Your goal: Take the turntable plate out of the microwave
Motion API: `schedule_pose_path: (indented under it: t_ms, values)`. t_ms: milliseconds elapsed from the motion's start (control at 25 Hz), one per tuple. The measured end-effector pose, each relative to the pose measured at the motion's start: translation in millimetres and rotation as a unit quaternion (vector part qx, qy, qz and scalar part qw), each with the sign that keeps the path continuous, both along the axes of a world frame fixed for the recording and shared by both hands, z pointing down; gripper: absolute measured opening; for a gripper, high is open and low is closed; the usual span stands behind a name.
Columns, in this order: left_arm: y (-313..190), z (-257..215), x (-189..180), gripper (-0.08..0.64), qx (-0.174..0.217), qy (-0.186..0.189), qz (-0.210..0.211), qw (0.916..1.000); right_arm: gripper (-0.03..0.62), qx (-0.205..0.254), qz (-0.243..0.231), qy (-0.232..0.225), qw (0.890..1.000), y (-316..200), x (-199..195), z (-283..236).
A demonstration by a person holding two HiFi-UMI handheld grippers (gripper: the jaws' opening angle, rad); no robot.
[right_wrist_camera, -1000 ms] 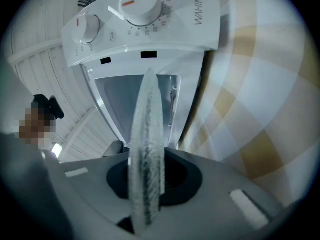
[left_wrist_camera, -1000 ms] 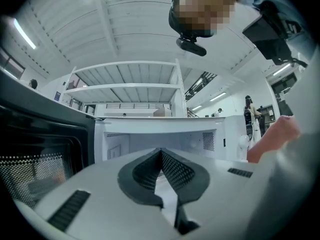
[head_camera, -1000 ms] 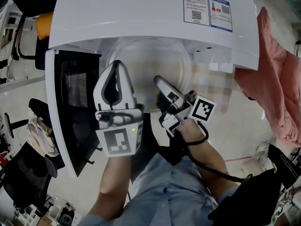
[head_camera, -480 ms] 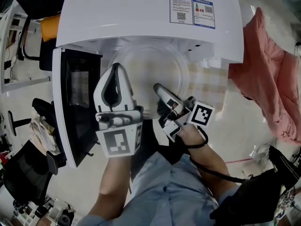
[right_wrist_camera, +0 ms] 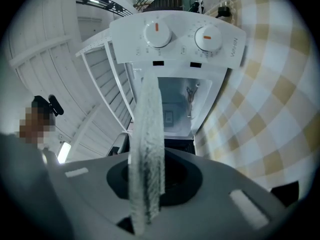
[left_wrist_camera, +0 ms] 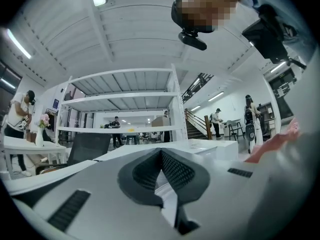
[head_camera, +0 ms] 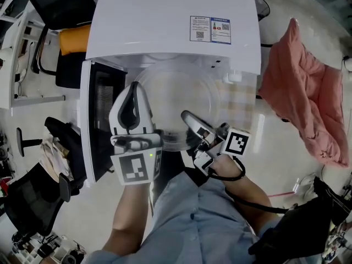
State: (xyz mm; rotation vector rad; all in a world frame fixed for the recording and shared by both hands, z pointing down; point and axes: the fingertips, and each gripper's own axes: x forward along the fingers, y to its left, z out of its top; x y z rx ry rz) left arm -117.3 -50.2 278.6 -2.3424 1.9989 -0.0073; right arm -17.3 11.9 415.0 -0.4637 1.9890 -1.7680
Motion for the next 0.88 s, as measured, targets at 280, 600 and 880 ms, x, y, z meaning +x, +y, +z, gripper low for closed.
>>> schedule_pose_path:
  t_ms: [280, 600, 880]
  values:
    - [8.5, -38.9, 6.6, 0.006, 0.009, -0.008, 0.003, 0.9999, 0.026, 0.015, -0.008, -0.003, 1.000, 13.1, 9.3, -48.0]
    - [10.2, -78.7, 21.5, 0.007, 0.027, -0.012, 0.025, 0.9992, 0.026, 0.034, -0.003, -0.008, 0.999, 9.1, 17.5, -81.8]
    - [-2.6, -92.0, 29.6, 0.006, 0.040, -0.019, 0.044, 0.9981, 0.026, 0.051, 0.018, -0.010, 0.998, -21.5, 15.9, -87.7]
